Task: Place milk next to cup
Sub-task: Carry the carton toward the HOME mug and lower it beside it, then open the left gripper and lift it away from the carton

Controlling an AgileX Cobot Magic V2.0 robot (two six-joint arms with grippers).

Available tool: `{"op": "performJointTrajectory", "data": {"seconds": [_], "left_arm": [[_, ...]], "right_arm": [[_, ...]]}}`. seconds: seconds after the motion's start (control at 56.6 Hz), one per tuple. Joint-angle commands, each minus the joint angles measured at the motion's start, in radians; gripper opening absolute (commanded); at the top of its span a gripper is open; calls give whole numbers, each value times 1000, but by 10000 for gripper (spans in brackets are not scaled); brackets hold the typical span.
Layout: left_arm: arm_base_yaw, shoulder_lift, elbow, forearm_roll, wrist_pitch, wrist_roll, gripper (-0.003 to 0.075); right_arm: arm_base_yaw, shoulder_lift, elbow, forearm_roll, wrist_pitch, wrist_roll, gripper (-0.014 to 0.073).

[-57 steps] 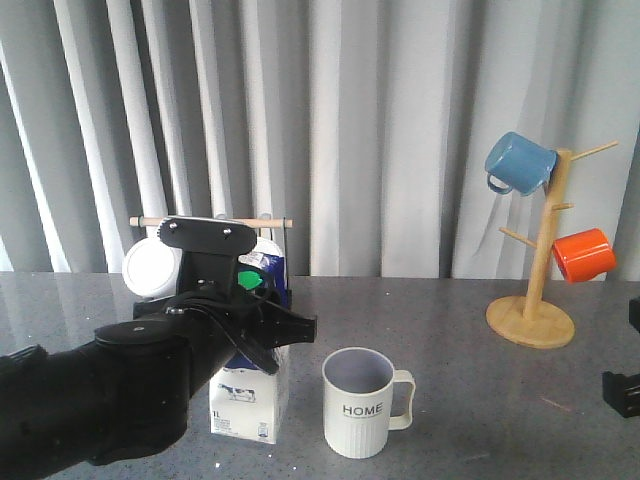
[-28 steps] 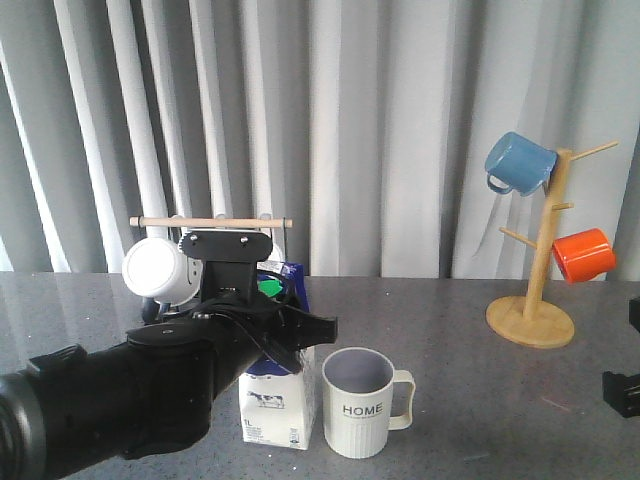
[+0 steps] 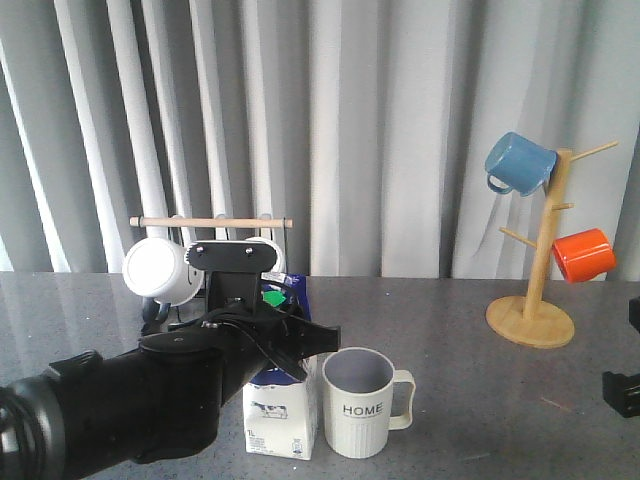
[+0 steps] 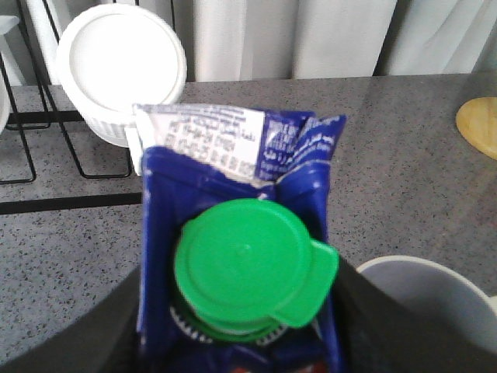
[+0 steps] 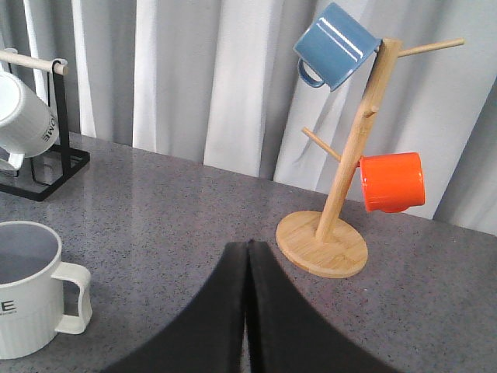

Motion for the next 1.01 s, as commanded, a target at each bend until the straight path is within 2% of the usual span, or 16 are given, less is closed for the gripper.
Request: {"op": "performJointTrajectory", "data": {"seconds": [0.0,0.141,0.23,0.318,0.53,0.636,0.725,0.99], "left_arm": [[-5,-44,-35,-24,1,-8,106],[-5,-44,-35,-24,-21,-27,121],[-5,-44,-35,-24,-20,-27,167],[-5,-44,-35,-24,-20,-27,257],[-5,-44,-35,-24,-20,-27,542],[-5,-44,-35,-24,-20,-27,623],[-5,-44,-35,-24,-19,-27,636],[-5,-73,-35,-24,-12,-26,575]], "right_arm": [[-4,-11,-31,2,-75,-2,-8],[-4,-11,-31,2,-75,-2,-8],[-4,-11,-31,2,-75,-2,-8],[-4,-11,-31,2,-75,-2,-8],[-4,-11,-31,2,-75,-2,-8],[-4,-11,-31,2,-75,-2,-8],[-4,-11,-31,2,-75,-2,-8],[-4,-11,-31,2,-75,-2,-8]]}}
